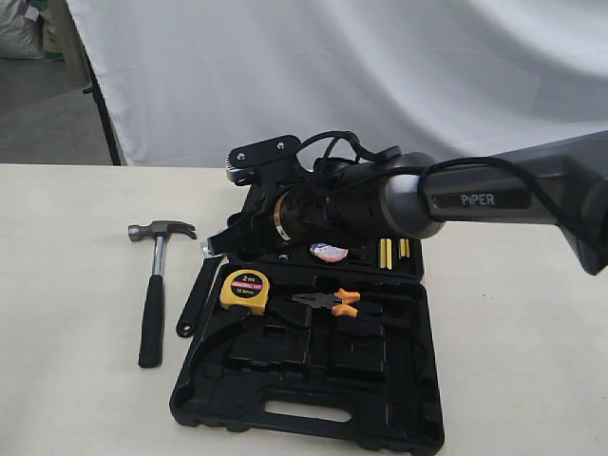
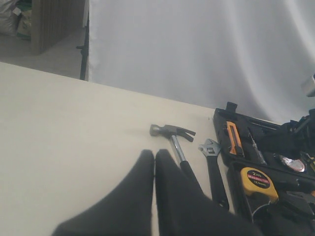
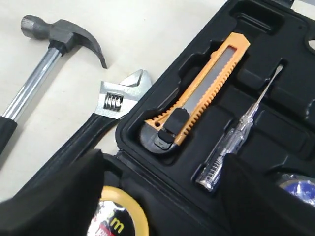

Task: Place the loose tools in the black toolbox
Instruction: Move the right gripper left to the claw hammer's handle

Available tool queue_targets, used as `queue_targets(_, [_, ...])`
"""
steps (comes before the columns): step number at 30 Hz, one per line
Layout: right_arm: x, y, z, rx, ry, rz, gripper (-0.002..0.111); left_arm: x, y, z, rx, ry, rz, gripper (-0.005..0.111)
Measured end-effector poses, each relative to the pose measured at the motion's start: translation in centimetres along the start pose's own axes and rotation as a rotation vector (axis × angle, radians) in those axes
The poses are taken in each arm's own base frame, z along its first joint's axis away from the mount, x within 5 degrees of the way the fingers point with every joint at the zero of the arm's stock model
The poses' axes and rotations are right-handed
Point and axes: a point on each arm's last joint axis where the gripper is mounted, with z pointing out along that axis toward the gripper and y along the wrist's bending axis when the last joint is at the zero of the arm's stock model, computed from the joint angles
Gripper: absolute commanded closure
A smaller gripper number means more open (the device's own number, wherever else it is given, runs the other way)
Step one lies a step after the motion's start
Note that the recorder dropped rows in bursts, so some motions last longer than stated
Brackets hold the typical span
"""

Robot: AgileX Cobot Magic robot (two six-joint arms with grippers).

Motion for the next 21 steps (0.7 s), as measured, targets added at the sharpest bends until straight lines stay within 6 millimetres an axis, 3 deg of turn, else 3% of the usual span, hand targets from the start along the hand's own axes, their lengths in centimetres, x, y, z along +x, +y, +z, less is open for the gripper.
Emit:
queue_targets(11, [-0.5, 1.4, 0.9, -0.109, -0.078, 0.015, 0.044, 0.0, 0.0, 0.0, 0.000, 0.000, 0.000, 0.106])
queue_targets(15, [-1.7, 2.5, 1.5, -0.109, -0.100, 0.023, 0.044, 0.0, 0.0, 0.0, 0.000, 0.000, 0.000, 0.106])
queue_targets(21, [-2.9, 6.1, 2.5, -0.113, -0.120, -0.028, 0.044, 0.0, 0.0, 0.0, 0.000, 0.000, 0.000, 0.106])
